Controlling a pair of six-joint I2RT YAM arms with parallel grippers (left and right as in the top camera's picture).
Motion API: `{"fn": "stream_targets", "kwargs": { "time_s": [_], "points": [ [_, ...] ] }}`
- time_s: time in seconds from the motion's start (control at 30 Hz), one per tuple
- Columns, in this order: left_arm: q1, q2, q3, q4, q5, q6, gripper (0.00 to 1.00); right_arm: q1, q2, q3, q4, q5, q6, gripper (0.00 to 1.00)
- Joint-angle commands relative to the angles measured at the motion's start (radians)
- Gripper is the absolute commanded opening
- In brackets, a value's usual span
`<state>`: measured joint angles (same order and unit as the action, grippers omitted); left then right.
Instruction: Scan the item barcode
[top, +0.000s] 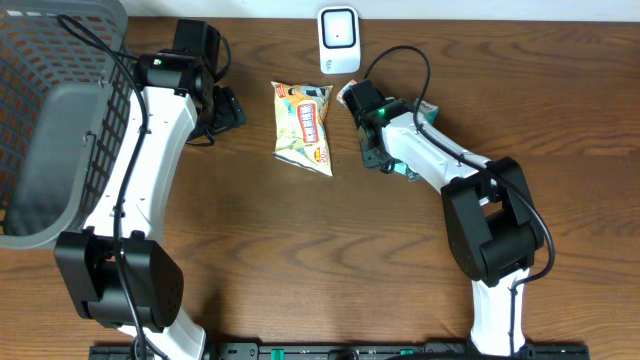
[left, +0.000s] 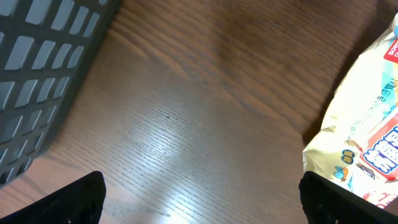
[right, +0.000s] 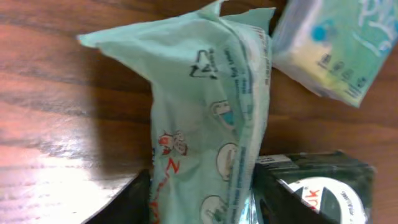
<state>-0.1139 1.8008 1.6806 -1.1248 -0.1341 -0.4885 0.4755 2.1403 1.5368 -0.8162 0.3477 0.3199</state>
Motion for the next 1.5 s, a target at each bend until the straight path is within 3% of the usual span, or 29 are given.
{"fn": "stream_targets", "kwargs": {
  "time_s": [0.0, 0.3, 0.53, 0.8, 0.97, 1.03, 1.13, 1.17, 1.47],
  "points": [
    [0.003, -0.005, 0.003, -0.004, -0.013, 0.017, 0.98, 0.003, -0.003, 0.035, -0.027, -0.118, -0.004, 0.27],
    [0.003, -0.005, 0.003, -0.004, -0.013, 0.017, 0.98, -0.025, -0.003, 0.171, -0.126, -0.413, -0.102, 0.04],
    [0.003, -0.005, 0.003, -0.004, -0.013, 0.017, 0.98, -0.082, -0.002, 0.167, -0.132, -0.951, -0.287, 0.01],
    [0.003, -0.005, 0.003, -0.004, -0.013, 0.017, 0.98, -0.143, -0.002, -0.049, -0.030, -1.204, -0.317, 0.03],
    [0.003, -0.005, 0.003, -0.004, -0.013, 0.017, 0.98, -0.213, -0.002, -0.142, 0.058, -1.243, -0.240, 0.14],
    [0.003, -0.005, 0.003, -0.004, -0.013, 0.017, 0.98, -0.252, -0.002, -0.151, 0.051, -1.194, -0.232, 0.23],
    [0.003, -0.005, 0.003, -0.004, -0.013, 0.017, 0.98, -0.296, -0.003, -0.143, 0.021, -1.098, -0.168, 0.47],
    [0.003, -0.005, 0.003, -0.004, -0.013, 0.017, 0.98, -0.317, -0.003, -0.121, -0.015, -1.075, -0.167, 0.50],
    [0.003, -0.005, 0.003, -0.004, -0.013, 0.017, 0.97, -0.312, -0.003, 0.167, -0.378, -0.768, -0.198, 0.53]
  ]
}}
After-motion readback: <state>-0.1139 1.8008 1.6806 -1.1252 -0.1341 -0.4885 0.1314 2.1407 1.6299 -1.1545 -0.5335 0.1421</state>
